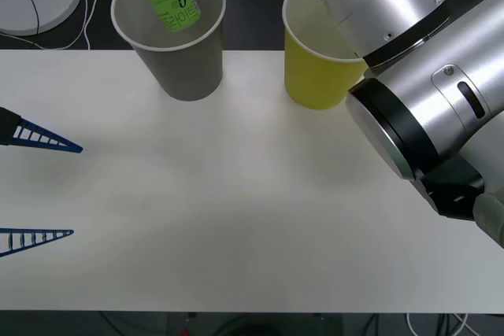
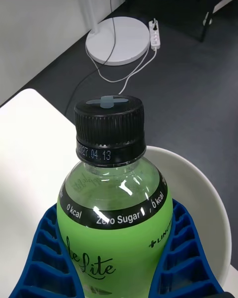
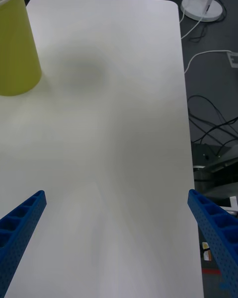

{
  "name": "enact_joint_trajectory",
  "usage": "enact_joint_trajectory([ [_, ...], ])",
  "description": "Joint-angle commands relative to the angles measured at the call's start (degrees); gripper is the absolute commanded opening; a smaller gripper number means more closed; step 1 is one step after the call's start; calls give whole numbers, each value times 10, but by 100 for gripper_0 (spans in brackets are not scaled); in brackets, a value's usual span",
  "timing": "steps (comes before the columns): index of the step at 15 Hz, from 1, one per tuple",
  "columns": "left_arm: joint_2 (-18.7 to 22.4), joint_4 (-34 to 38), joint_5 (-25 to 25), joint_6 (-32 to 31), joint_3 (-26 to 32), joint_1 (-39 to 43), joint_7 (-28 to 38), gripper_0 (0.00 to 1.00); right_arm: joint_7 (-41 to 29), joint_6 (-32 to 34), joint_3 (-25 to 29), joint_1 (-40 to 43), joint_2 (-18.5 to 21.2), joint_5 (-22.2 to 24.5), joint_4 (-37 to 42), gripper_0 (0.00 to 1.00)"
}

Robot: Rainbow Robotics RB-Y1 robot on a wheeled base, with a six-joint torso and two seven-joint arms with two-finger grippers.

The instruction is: Put the can into the green bin and the plastic bottle into the gray bin

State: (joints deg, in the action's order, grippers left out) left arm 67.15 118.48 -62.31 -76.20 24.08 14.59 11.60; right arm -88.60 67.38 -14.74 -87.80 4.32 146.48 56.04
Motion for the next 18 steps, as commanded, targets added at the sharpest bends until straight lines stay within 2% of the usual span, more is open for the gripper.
enact_joint_trajectory([
  [1,0,0,0,0,0,0,0,100,1,-1,0,0,1,-4,0,7],
  [2,0,0,0,0,0,0,0,100,1,-1,0,-1,0,-6,0,54],
  [3,0,0,0,0,0,0,0,100,11,-2,0,0,0,-8,0,91],
  [4,0,0,0,0,0,0,0,100,19,-2,0,0,1,-8,-1,100],
  [11,0,0,0,0,0,0,0,100,41,-8,1,0,1,-16,0,100],
  [14,0,0,0,0,0,0,0,100,80,-1,21,2,1,-31,0,100],
  [16,0,0,0,0,0,0,0,100,112,0,35,12,6,-59,4,100],
  [18,0,0,0,0,0,0,0,100,123,14,37,35,13,-62,42,100],
])
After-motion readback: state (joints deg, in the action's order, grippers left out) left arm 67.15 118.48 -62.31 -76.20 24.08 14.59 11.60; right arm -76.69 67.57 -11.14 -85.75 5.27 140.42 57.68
